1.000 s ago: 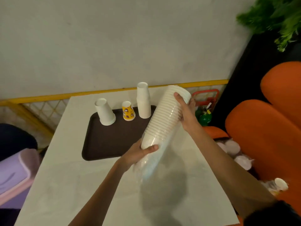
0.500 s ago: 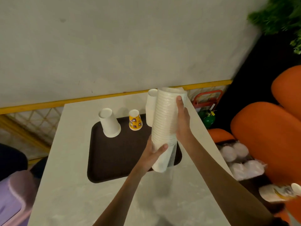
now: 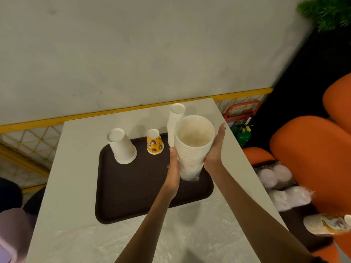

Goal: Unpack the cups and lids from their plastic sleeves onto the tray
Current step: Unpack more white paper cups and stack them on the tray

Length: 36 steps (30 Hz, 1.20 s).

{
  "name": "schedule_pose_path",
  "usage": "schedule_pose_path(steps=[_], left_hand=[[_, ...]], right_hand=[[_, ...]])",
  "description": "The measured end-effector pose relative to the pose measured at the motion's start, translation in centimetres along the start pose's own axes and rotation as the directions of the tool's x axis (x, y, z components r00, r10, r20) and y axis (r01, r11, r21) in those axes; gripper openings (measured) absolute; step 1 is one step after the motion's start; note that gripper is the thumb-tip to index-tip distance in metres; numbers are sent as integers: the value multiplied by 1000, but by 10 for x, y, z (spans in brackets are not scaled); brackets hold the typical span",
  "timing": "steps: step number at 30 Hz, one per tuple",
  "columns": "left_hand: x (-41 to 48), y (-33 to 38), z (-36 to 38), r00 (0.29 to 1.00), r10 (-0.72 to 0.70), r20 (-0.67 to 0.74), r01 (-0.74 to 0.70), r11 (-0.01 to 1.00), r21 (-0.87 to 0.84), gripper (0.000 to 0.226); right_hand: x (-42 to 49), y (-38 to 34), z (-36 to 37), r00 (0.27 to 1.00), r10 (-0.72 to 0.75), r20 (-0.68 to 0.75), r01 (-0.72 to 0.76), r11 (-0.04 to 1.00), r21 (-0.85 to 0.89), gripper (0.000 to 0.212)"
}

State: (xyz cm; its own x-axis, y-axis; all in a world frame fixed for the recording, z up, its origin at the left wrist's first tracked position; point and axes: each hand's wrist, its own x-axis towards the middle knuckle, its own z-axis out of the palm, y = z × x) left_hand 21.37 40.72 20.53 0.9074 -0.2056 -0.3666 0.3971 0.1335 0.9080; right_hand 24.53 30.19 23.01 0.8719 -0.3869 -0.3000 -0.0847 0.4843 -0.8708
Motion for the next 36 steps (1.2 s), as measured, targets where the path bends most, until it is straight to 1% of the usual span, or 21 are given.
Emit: schedule_pose_path(steps=[2,4,5,7,8,10,12,13,15,17,21,25,28,30,34,35,36], left_hand=[[5,-2,0,1000,9,-7,-9,1000,21,90],[10,2,1,1000,20,-13,-20,1000,19,91],[11,6,2,999,33,-12,-33,999,1,90],[11,17,6,997,65,-33,-66,997,-35,87],[12,24,7,994,88,-70,-91,995,-50,84],[13,39,13,979,148,-140,-161,984,-82,77],[14,55,19,960,217,-178,-231,971,-61,77],[16,63,22,947,249,-202,-265,963,-58,73],[18,76,29,922,291,-254,-316,947,-62,61],[19,87,36,915,309,-261,-336,940,-67,58],[22,78,41,942,228,-247,-264,956,-126,63],[29,57,40,949,134,-285,-202,953,-226,59],[35,43,39,950,56,-307,-159,934,-319,48],[38,33,37,953,48,-299,-152,930,-334,43],[45,17,36,955,24,-294,-128,931,-341,47],[46,16,35,956,13,-294,-120,929,-350,50],[48,14,34,956,-5,-292,-102,931,-351,53]], right_hand=[[4,-1,-2,1000,-16,-1,16,1000,-15,59],[4,-3,-2,999,-35,4,35,999,-36,58],[3,-4,0,999,-38,-4,38,998,-48,62],[5,-5,0,998,-50,-34,48,997,-68,77],[5,-7,1,996,-66,-53,62,995,-74,77],[3,-16,3,991,-113,-67,109,992,-65,66],[3,-25,6,980,-185,-66,183,982,-43,58],[1,-30,9,974,-218,-68,216,976,-38,55],[0,-34,14,965,-253,-64,252,967,-34,55],[-1,-33,16,968,-244,-54,243,970,-22,56],[-1,-11,11,992,-99,-75,102,994,33,57],[4,7,5,998,-6,-68,12,997,79,47],[6,16,-1,999,26,-48,-20,991,129,42],[7,23,-5,998,51,-32,-45,985,166,38],[11,36,-10,998,56,-31,-50,984,168,35],[11,39,-10,998,60,-19,-55,981,187,38],[12,43,-9,997,77,-11,-73,973,219,45]])
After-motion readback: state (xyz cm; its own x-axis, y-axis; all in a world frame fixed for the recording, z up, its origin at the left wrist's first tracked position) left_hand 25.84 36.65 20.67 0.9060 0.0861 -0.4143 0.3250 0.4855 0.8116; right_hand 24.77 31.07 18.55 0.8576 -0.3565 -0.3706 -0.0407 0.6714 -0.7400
